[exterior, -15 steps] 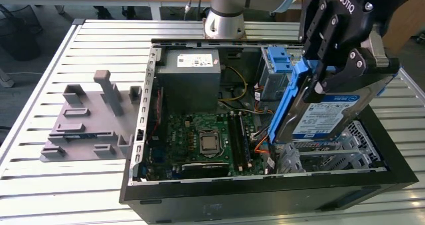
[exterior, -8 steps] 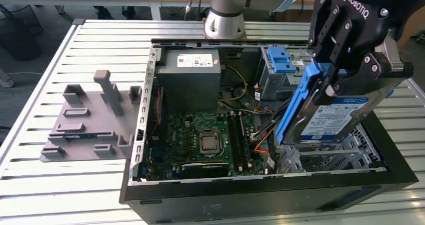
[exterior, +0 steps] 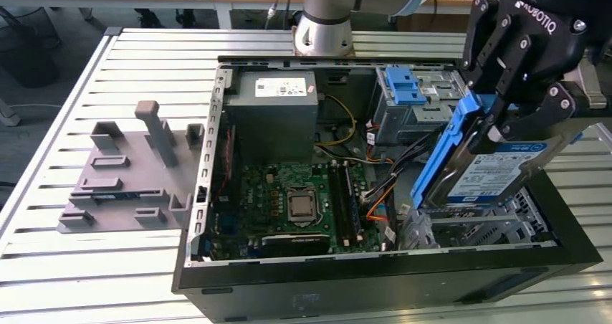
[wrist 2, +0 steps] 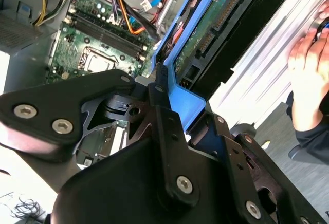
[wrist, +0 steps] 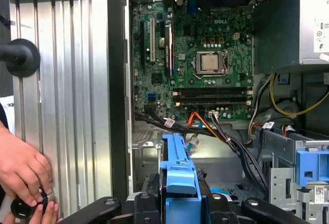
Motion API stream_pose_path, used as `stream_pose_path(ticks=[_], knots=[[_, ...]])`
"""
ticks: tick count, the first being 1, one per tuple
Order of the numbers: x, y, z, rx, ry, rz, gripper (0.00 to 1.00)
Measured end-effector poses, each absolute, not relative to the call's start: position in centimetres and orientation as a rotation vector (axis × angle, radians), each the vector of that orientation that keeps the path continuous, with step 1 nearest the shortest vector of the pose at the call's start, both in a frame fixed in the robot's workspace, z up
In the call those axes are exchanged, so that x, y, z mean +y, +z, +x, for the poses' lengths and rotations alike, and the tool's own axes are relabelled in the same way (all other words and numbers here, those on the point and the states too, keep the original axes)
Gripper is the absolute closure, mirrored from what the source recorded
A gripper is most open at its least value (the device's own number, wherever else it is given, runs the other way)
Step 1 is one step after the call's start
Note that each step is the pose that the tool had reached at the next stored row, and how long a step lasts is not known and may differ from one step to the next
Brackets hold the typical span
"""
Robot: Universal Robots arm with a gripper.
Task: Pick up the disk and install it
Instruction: 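Insert the disk into the insertion slot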
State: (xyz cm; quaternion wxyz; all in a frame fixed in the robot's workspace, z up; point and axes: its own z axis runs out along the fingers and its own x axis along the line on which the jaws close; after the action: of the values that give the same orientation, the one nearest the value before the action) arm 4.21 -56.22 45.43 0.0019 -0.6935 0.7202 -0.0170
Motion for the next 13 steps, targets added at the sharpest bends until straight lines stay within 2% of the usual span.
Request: stream_pose_path(ticks=[13], knots=[[-56.2, 45.1, 5.5, 2.26, -0.053, -2.176, 0.64]])
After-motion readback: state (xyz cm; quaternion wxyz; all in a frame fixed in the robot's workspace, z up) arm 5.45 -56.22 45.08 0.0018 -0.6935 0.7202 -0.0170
